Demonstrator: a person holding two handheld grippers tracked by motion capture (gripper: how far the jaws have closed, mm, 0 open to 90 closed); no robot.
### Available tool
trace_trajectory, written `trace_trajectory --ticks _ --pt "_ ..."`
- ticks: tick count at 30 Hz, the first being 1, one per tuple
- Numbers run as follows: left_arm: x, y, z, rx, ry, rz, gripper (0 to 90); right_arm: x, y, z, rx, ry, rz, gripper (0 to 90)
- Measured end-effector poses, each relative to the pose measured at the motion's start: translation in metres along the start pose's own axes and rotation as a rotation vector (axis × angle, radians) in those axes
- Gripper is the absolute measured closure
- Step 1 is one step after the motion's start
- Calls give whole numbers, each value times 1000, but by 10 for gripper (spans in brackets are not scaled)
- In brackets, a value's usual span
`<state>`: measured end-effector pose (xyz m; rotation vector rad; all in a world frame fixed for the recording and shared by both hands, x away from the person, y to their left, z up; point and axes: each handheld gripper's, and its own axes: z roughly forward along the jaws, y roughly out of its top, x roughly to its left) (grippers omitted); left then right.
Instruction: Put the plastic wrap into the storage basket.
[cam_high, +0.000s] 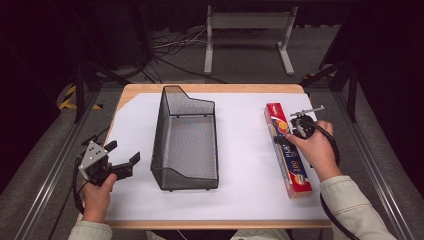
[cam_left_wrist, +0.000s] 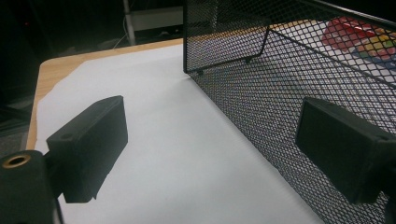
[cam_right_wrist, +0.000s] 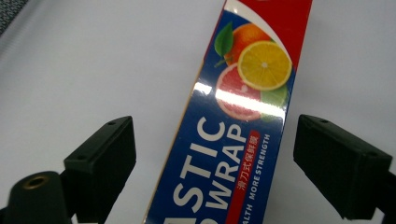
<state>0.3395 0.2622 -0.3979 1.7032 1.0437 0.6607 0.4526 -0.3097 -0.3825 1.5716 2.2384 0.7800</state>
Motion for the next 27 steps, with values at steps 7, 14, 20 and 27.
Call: trace_trajectory --ticks 7,14,20,27 --pt "0 0 0 -1 -4 -3 101 -1 -5 10 81 -10 11 129" --pt "0 0 0 1 -5 0 100 3 -9 17 151 -41 -15 146" --pt "1 -1 1 5 -4 -5 100 8 -10 18 214 -28 -77 188" --pt "1 -1 0 4 -6 -5 100 13 -10 19 235 -65 -91 217"
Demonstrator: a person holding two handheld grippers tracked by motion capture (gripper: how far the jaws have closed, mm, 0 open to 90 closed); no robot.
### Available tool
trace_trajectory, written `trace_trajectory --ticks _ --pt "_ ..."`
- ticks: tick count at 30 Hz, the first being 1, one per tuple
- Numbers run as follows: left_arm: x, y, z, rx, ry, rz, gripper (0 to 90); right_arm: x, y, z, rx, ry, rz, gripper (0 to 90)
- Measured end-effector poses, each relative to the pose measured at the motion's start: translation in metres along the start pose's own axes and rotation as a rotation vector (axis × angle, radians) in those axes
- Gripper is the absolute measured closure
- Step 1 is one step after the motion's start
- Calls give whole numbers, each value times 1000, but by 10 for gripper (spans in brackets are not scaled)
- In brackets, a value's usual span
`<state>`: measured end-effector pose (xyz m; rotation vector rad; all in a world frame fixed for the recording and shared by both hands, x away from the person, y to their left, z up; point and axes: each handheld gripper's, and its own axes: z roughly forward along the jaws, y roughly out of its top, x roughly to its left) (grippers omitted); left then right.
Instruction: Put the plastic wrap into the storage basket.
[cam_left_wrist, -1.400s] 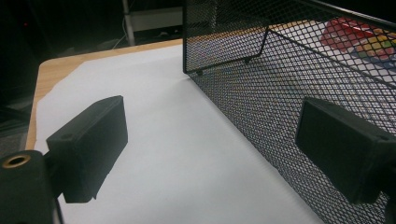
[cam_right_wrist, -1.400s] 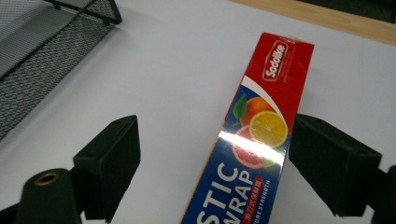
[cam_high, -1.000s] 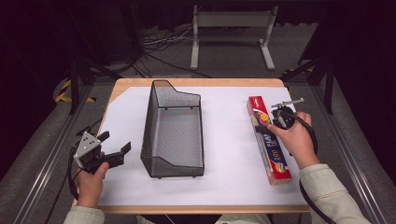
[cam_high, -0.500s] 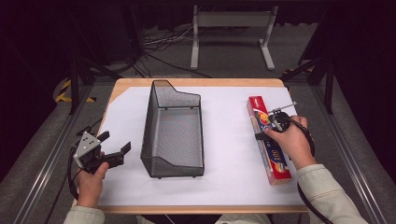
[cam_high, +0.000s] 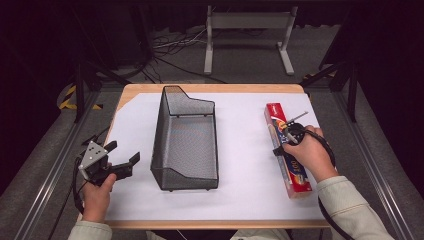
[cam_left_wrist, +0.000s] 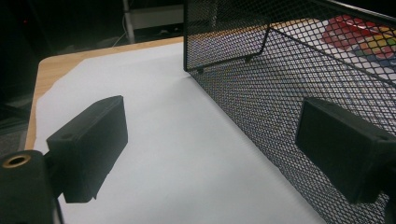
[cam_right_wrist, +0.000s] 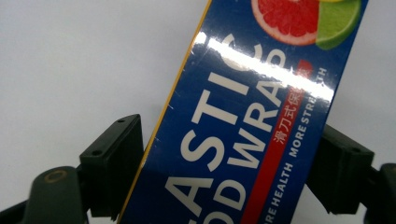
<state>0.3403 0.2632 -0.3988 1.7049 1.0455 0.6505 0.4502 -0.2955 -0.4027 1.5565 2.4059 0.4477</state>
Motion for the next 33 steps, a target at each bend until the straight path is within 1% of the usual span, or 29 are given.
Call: trace_trajectory --ticks 4,6,8,9,10,11,12,13,14,17,19,20,22,24,26,27,28,30,31,32,33 --pt "0 0 0 -1 0 -1 100 0 -3 -1 9 12 110 271" --pt "0 0 0 -3 1 -5 100 1 -4 -2 12 4 157 299" --pt "-1 0 0 -3 2 -1 101 3 -4 -3 13 -13 196 330" --pt "-1 0 0 -3 2 -1 101 3 -4 -3 13 -13 196 330" --pt "-1 0 0 -3 2 0 101 4 -4 -4 14 -28 213 342" --pt "-1 0 0 -4 3 -1 101 8 -3 -5 22 -57 247 369" --pt "-1 0 0 -5 3 0 101 9 -3 -6 22 -63 258 375" --pt "-1 0 0 -5 3 0 101 9 -3 -6 22 -63 258 375" --pt "0 0 0 -8 2 -2 100 10 -3 -6 20 -74 282 384" --pt "0 0 0 -8 2 -1 100 10 -4 -7 9 -70 308 389" --pt "-1 0 0 -7 3 -3 100 10 -4 -8 1 -57 327 391" --pt "-1 0 0 -4 2 0 101 10 -3 -10 2 -52 332 391" --pt "-1 0 1 -6 2 0 101 11 -3 -13 -11 -55 319 392" --pt "-1 0 1 -8 1 -2 101 12 -2 -15 -15 -52 318 393" --pt "-1 0 1 -6 2 -2 100 14 0 -23 -39 -53 307 394" --pt "-1 0 1 -6 2 -2 101 14 0 -23 -39 -53 307 394" --pt "-1 0 1 -4 2 1 101 15 1 -30 -49 -49 302 394" --pt "-1 0 0 -6 2 3 100 17 2 -35 -59 -46 294 394" --pt "-1 0 0 -6 2 3 101 17 2 -35 -59 -46 294 394" --pt "-1 0 0 -10 3 1 101 19 4 -41 -70 -45 290 394" --pt "-1 0 0 -10 3 1 101 19 4 -43 -72 -45 287 394"
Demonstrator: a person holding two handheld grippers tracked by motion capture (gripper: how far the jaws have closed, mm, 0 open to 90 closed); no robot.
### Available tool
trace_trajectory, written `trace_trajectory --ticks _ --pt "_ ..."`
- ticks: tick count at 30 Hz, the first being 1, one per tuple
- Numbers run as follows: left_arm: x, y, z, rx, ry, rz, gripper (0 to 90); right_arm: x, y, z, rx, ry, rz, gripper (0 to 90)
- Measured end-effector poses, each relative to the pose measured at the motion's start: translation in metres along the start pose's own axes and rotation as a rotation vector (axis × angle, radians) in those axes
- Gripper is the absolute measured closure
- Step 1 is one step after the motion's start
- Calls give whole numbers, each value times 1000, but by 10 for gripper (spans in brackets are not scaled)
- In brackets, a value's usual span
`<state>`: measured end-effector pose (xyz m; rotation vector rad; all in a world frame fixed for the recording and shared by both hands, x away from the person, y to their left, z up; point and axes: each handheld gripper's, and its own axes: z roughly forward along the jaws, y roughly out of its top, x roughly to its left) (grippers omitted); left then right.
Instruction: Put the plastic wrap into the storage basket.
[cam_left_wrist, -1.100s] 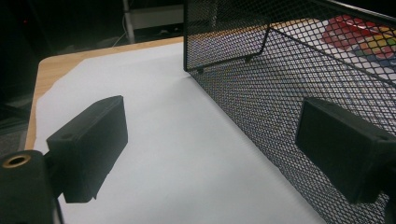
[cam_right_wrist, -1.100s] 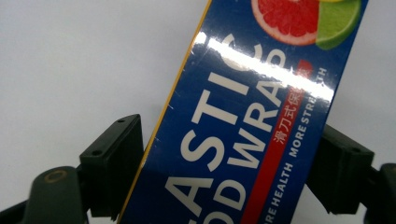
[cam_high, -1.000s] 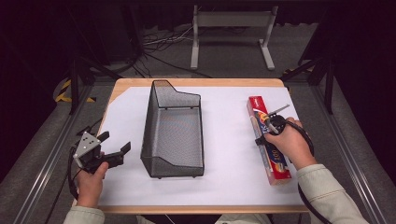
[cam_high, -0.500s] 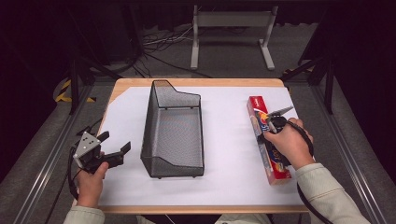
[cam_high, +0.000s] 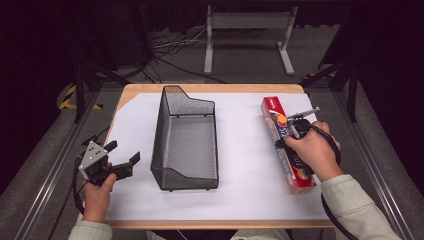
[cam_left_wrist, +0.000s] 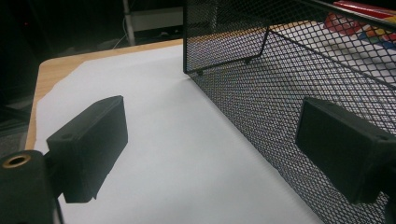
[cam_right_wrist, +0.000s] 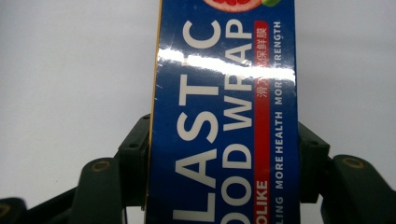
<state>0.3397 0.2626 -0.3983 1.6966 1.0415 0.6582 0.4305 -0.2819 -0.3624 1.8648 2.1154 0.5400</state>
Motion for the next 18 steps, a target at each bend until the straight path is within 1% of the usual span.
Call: trace_trajectory --ticks 7,18 --pt "1 0 0 2 3 -1 100 2 4 -13 -14 16 2 393" --pt "0 0 -1 1 4 -2 101 7 11 -39 -47 28 -5 393"
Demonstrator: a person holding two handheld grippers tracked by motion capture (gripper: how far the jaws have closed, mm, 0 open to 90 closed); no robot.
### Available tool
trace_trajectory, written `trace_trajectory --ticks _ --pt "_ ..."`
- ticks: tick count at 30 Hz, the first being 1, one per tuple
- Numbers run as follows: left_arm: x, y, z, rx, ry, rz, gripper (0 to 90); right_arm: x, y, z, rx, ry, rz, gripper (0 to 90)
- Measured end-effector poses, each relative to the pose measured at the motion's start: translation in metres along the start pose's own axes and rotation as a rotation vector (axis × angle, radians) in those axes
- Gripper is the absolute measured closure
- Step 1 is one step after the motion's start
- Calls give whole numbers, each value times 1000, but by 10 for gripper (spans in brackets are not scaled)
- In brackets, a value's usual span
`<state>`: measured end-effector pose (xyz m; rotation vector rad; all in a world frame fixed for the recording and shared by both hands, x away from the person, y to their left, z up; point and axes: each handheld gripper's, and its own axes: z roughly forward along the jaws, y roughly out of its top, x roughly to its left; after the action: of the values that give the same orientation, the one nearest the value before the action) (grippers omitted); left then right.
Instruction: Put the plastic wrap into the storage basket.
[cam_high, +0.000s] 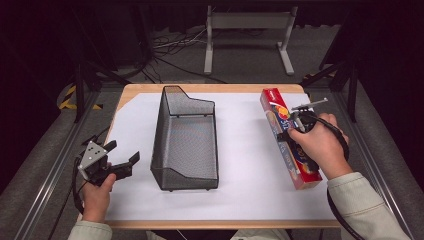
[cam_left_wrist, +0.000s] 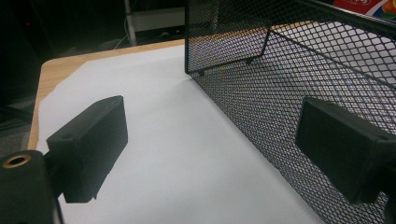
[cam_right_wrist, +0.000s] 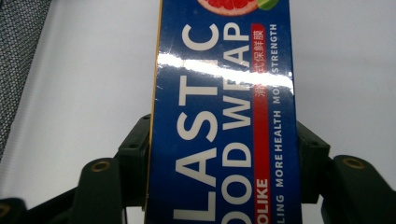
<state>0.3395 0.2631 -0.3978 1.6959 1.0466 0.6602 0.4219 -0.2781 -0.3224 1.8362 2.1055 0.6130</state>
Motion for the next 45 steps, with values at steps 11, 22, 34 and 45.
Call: trace_trajectory --ticks 11,22,34,45 --pt "0 0 -1 3 2 3 101 15 6 -21 -38 14 -42 394" --pt "0 -1 0 14 1 4 101 51 12 -36 -54 89 -97 394" --pt "2 -1 -2 9 4 -5 101 86 18 -48 -74 129 -169 394" --pt "3 -1 -1 6 3 -5 101 116 20 -51 -95 183 -199 393"
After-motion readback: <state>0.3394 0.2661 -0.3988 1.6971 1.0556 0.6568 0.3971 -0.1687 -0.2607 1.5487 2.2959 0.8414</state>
